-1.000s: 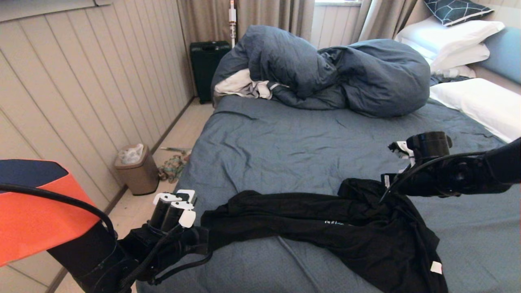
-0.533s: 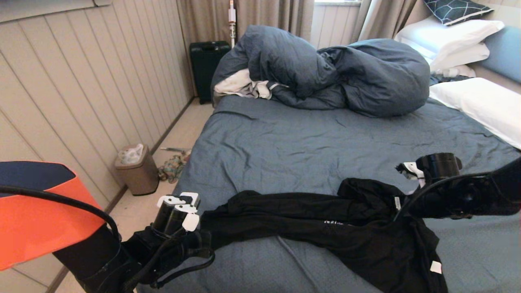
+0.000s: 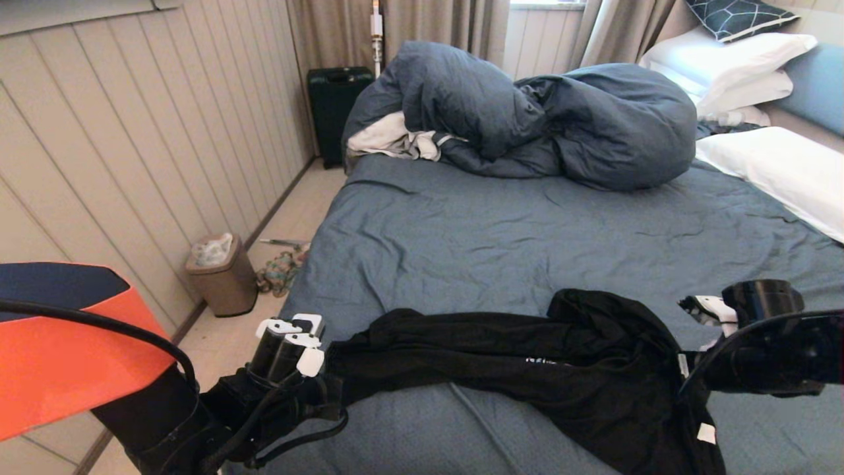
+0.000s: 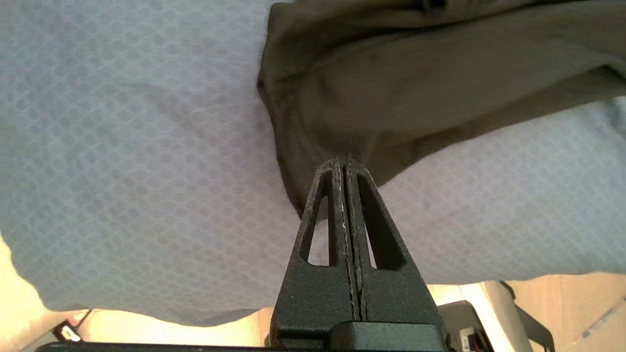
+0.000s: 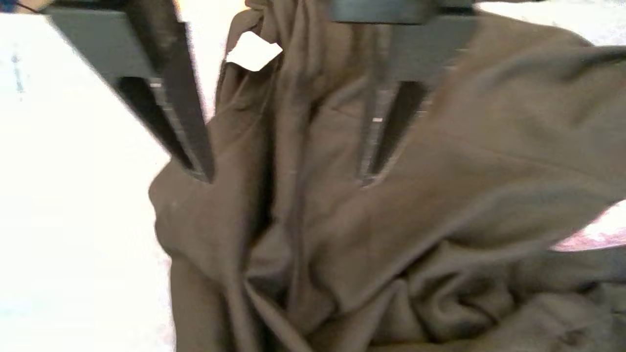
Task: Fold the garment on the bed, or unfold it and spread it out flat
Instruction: Unford the black T-shirt
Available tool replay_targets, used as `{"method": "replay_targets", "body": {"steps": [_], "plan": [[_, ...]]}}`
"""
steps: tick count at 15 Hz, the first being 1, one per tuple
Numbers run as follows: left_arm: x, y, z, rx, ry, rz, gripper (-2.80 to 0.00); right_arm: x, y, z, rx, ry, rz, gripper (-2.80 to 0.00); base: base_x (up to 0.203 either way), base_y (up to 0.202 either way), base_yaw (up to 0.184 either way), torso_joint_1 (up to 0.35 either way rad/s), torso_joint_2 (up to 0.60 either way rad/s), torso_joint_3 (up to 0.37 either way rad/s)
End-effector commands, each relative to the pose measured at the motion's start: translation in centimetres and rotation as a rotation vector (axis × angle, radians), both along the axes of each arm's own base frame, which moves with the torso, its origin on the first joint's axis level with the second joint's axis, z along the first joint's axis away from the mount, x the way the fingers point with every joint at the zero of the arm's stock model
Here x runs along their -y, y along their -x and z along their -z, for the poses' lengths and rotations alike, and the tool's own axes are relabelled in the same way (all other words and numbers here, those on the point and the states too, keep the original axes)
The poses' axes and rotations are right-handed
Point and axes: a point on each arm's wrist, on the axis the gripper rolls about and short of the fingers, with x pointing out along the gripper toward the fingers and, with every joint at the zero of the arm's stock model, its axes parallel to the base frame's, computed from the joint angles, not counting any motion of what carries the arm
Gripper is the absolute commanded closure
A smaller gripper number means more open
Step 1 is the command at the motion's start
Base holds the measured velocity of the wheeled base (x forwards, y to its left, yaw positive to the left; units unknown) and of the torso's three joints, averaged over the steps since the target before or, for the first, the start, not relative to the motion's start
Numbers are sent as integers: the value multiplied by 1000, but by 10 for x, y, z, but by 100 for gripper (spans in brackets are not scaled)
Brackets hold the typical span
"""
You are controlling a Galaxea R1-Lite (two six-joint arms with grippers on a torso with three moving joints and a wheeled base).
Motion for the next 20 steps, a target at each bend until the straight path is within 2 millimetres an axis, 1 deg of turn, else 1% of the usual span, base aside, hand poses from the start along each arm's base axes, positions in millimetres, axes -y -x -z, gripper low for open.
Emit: {"method": "replay_targets", "body": {"steps": [1,2,4,5,7,9,12,17,20], "plan": [[1,0,1,0,1,-1,0,5,5,8,-18,-13,9,-280,0,0,0,0,0,0],[1,0,1,-1,0,-1,0,5,4,11,-18,-17,-4,-280,0,0,0,0,0,0],[1,0,2,-1,0,1,0,3,3,23,-51,-27,-13,-280,0,0,0,0,0,0],[1,0,1,1,1,1,0,1,2,27,-40,-25,-19,-280,0,0,0,0,0,0],[2,0,3,12,3,0,0,-1,2,26,7,-17,-18,-280,0,0,0,0,0,0],[2,0,4,20,8,2,0,-5,3,24,14,-19,-27,-280,0,0,0,0,0,0],[3,0,5,19,7,3,0,-7,7,15,40,-13,-31,-280,0,0,0,0,0,0],[3,0,6,19,6,4,0,-9,9,13,47,-12,-38,-280,0,0,0,0,0,0],[3,0,6,19,5,5,0,-17,9,15,36,-17,-63,-280,0,0,0,0,0,0]]}}
